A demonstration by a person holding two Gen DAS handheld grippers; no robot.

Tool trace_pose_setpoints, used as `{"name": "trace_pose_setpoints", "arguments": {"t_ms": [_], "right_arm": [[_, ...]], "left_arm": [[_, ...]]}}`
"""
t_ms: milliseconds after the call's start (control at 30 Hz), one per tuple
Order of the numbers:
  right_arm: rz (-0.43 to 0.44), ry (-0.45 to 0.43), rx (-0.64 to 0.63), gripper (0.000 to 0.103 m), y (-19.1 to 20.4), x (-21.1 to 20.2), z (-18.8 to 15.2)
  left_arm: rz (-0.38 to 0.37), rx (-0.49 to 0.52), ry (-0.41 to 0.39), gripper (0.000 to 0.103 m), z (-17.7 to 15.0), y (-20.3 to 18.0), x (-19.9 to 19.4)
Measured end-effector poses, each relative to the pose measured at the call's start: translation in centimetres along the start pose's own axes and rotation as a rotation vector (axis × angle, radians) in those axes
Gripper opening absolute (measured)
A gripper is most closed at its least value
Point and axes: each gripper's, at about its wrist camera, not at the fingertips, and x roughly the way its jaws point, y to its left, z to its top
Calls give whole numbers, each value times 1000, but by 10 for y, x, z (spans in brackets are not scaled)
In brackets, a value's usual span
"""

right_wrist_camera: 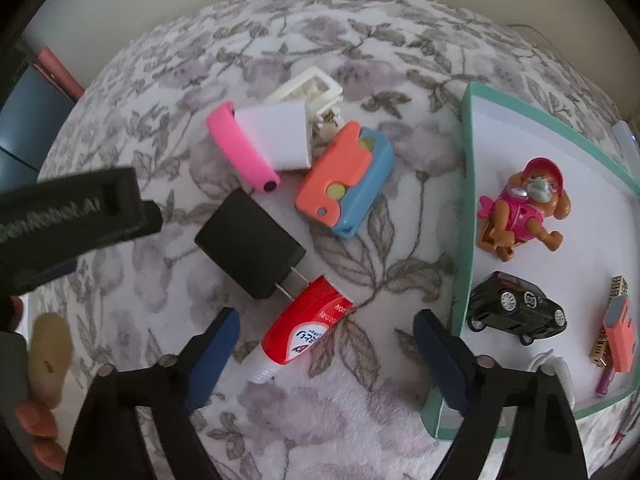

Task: Organize rigid objects
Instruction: 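Move the right tool to the red-and-white LION tube while the left tool approaches the black charger, then grasp the red-and-white tube with the right tool while the left tool grasps the black charger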

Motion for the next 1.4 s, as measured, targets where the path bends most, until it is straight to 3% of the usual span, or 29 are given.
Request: {"name": "trace_pose_setpoints", "arguments": {"t_ms": [367,433,700,1000,1400], "right_arm": [[13,34,38,72,-7,7,-4],[6,35,33,59,-11,6,-5],[13,22,72,40,-28,5,-3],[53,4,143,30,-57,4,4],[87,7,166,30,-67,-2,5]], "left_arm": [[-9,62,-13,96,0,-18,-9],[-12,72,-11,96,0,-20,-9],[-20,116,-10,96,-2,-33,-10],[-71,170,-3,96,-8,-53,-10],[-119,239,9,96,-17,-86,-6]]}}
